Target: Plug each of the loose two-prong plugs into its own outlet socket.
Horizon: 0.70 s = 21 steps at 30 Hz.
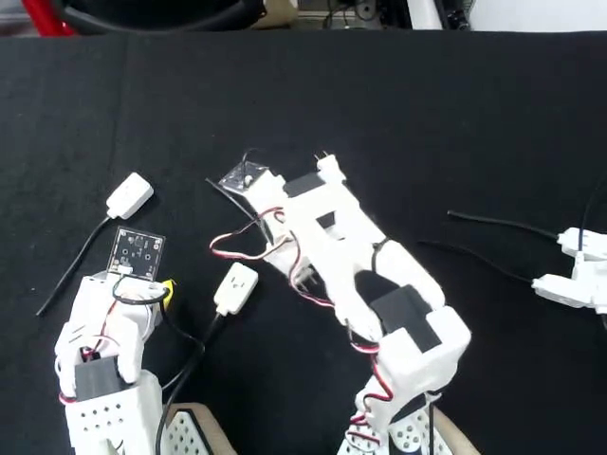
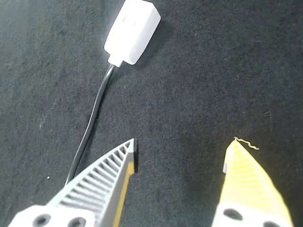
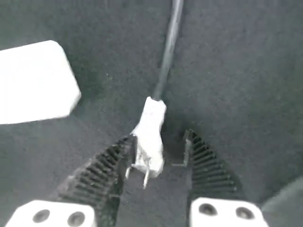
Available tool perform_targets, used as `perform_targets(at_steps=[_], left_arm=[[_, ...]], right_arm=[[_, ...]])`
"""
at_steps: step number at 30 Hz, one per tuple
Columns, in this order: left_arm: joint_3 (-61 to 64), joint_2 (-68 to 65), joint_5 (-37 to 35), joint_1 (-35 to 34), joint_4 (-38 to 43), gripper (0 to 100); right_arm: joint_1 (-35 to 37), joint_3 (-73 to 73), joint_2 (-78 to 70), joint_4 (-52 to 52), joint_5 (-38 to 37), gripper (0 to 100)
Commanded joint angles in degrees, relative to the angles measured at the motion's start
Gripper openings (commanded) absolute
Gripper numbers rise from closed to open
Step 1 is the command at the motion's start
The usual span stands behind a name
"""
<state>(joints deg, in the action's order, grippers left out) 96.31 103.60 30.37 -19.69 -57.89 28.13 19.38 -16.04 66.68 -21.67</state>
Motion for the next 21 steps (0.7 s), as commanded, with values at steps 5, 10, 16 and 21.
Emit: perform_targets(at_steps=[5,10,16,21], left_arm=[[1.10,0.00,0.26,-0.75,-0.18,30],[1.10,0.00,0.26,-0.75,-0.18,30],[1.10,0.00,0.26,-0.75,-0.18,30],[1.10,0.00,0.26,-0.75,-0.18,30]], right_arm=[[1.05,-1.71,-2.86,0.79,0.44,6.1],[1.05,-1.80,-2.77,1.14,0.44,6.6],[1.05,-1.80,-2.68,1.23,0.44,5.0],[0.97,-1.80,0.48,3.43,0.26,9.0]])
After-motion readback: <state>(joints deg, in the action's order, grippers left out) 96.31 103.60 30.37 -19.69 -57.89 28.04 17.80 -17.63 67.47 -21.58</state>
